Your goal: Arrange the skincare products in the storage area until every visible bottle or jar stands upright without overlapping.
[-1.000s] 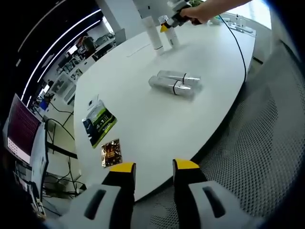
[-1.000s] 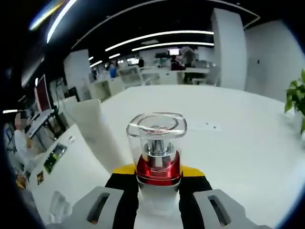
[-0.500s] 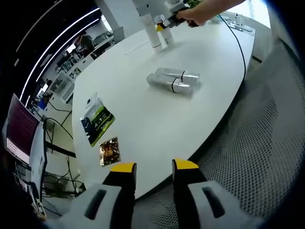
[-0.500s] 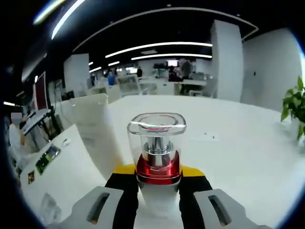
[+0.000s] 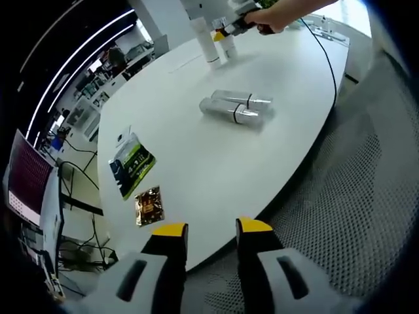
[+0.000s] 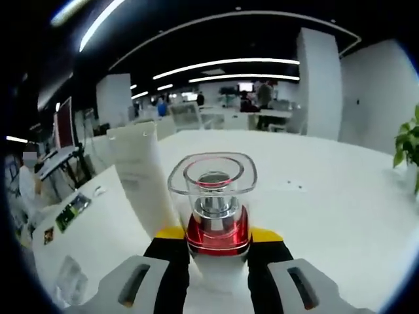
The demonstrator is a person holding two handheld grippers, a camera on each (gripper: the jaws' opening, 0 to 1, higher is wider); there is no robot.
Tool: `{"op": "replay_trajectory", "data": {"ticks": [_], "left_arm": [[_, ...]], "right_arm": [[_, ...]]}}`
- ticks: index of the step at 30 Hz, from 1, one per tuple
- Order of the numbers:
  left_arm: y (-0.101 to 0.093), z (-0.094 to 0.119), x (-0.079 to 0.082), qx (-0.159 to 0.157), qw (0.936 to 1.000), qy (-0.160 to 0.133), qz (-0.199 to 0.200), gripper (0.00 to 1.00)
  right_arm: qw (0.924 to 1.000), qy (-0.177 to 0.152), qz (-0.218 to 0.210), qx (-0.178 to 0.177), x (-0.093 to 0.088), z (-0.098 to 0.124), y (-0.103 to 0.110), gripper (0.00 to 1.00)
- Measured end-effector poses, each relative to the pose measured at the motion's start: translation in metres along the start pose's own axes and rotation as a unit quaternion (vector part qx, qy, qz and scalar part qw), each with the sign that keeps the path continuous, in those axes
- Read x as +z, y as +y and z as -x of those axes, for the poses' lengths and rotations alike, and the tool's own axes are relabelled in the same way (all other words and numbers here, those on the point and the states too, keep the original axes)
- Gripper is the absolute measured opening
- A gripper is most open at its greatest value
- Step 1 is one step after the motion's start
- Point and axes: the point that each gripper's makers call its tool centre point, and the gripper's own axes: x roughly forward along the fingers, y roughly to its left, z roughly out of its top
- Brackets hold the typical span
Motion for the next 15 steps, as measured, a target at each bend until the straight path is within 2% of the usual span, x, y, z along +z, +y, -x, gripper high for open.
{"op": "replay_trajectory", "data": {"ticks": [8,12,15], "left_arm": [[0.0009,0.0001,-0.0002,0.002,1.0,0.0,0.0,0.24],[0.0013,0.0001,-0.0003,0.003,1.0,0.0,-0.001,0.24],[0.0011,0.0003,0.0,0.003,1.0,0.0,-0.001,0.24]], "right_arm": [[0.9996,0.001,-0.005,0.027,0.0041,0.0036,0.002,0.39],[0.9985,0.005,0.0,0.054,0.0039,0.0072,0.0007,0.48],[0.9971,0.014,0.005,0.074,-0.0006,0.0073,-0.0019,0.47]]}}
